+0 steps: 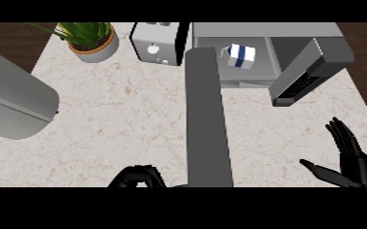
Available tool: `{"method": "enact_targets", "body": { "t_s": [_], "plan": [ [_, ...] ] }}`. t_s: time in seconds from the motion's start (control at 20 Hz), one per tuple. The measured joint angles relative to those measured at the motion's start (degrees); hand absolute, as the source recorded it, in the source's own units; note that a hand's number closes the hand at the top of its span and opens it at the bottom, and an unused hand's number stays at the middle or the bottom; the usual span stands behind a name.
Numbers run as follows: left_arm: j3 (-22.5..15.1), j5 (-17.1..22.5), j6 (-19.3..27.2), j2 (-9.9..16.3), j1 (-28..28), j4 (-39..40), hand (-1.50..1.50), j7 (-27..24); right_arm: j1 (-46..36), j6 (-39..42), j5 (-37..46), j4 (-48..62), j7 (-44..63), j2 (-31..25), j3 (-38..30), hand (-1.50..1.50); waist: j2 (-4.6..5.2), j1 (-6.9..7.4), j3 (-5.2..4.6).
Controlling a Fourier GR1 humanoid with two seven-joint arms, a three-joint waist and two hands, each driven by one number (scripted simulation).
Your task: Pick up the milk, place it into the microwave and close the microwave
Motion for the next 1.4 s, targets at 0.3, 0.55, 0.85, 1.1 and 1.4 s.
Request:
{"method": "enact_targets", "body": {
  "t_s": [0.3, 0.55, 0.85, 1.1, 1.4],
  "plan": [
    [0.62, -3.56, 4.62, -3.41, -8.01, 6.36, 1.5, 2.26, 2.77, 2.06, -2.03, -0.12, 0.4, -2.77, -1.12, -1.5, 0.06, 0.08, 0.02],
    [-1.7, -6.3, 1.26, -3.78, -16.08, 13.55, 1.5, 7.8, 4.26, 3.65, -3.0, -2.12, 1.22, -3.79, -0.59, -1.5, 0.13, -0.66, 0.06],
    [-7.95, -5.52, -2.19, -4.68, -23.71, 23.09, 1.5, 12.91, 4.06, 5.46, -4.58, -3.31, 2.15, -5.81, -0.61, -1.5, 0.25, -1.15, 0.09],
    [-16.31, -1.02, 2.66, -4.8, -30.0, 29.64, 1.5, 12.04, 4.3, 6.44, -4.75, -4.62, 2.07, -6.77, 0.45, -1.5, 0.33, -1.78, 0.01],
    [-24.4, 6.2, 11.91, -4.14, -34.37, 32.71, 1.5, 8.46, 3.5, 7.62, -5.45, -8.64, 2.87, -5.95, 2.69, -1.5, 0.54, -3.15, -0.07]
  ]
}}
